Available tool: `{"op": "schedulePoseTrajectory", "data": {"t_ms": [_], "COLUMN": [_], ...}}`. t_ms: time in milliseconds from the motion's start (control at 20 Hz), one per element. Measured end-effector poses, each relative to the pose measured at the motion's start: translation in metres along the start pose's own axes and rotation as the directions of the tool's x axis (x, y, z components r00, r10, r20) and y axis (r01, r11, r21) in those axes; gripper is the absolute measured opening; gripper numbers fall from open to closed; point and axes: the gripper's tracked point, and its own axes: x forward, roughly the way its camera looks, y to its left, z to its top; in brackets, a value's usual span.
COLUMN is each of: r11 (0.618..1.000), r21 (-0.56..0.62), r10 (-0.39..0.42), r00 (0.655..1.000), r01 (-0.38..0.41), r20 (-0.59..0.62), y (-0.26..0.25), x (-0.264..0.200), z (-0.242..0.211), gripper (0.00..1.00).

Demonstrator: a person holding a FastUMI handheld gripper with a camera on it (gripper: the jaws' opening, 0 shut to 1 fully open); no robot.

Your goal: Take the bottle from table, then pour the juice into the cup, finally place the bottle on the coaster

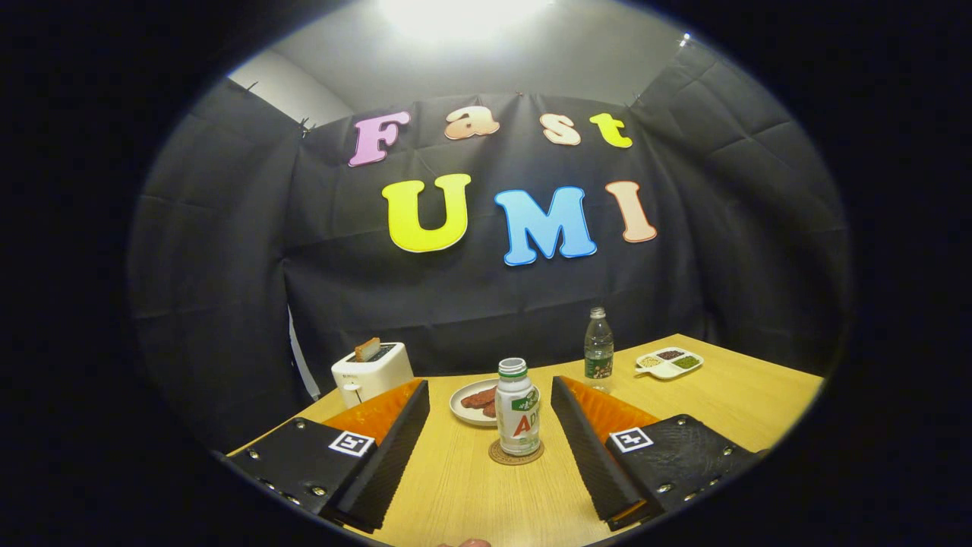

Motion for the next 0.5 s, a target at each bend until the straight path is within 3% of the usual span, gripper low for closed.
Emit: {"op": "schedulePoseTrajectory", "data": {"t_ms": [500], "r11": [0.998], "r21": [-0.057], "r10": [0.035], "r00": [0.997], "r01": [-0.031], "r20": [0.066], "y": [0.002], "x": [-0.081], "z": [0.057], "gripper": [0.97]}}
